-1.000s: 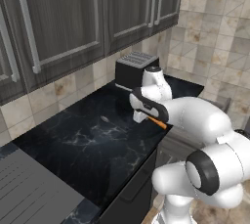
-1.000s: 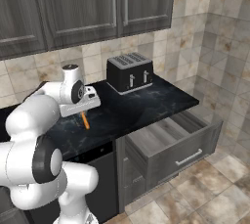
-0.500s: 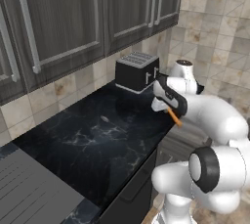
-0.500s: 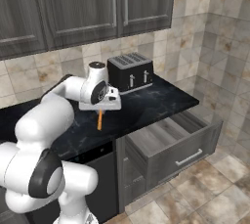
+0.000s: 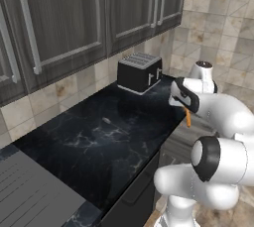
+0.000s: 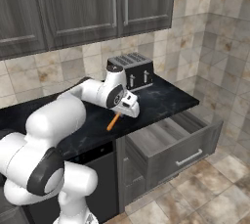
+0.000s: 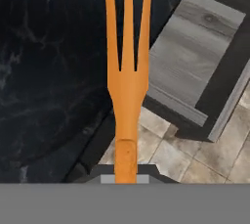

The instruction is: Organize the utensils by type. Pick up the wooden spoons from the counter and place them in the open cabinet. Then pick up the metallic utensils from the counter and place them in the open drawer.

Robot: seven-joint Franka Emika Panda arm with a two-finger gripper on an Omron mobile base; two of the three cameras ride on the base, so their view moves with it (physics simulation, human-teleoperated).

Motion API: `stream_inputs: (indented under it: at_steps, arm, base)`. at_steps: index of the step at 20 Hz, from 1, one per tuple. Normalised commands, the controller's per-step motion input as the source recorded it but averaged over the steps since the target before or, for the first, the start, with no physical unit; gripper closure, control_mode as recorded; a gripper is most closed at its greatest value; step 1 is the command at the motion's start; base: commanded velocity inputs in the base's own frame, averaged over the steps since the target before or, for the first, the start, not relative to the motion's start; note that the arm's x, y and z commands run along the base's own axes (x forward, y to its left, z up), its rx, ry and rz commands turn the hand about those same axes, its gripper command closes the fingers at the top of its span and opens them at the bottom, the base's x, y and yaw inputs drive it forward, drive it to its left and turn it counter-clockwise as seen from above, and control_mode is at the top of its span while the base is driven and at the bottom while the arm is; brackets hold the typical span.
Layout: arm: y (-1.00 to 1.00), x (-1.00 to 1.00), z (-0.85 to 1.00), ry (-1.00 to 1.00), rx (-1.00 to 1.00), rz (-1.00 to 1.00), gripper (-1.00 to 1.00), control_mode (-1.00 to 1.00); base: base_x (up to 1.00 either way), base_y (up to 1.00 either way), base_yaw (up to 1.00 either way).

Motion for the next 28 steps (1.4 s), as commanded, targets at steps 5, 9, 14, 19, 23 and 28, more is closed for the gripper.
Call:
stream_inputs:
  at_steps: [5,9,14,19,23,28]
  arm:
    - [-0.71,0.15,-0.01,0.0,0.04,-0.48,1.0,-1.0]
    - [-0.7,0.28,-0.14,0.0,0.07,-0.41,1.0,-1.0]
    - [-0.63,0.38,-0.34,0.0,0.06,-0.25,1.0,-1.0]
    - [-0.47,0.51,-0.41,0.0,0.07,-0.07,1.0,-1.0]
    - [-0.44,0.31,-0.53,0.0,0.05,-0.01,1.0,-1.0]
    - [-0.52,0.22,-0.35,-0.01,0.03,0.0,1.0,-1.0]
  base:
    - [0.0,0.0,0.0]
    - [0.0,0.0,0.0]
    - [0.0,0.0,0.0]
    - [0.0,0.0,0.0]
    - [0.0,0.0,0.0]
    - [0.0,0.0,0.0]
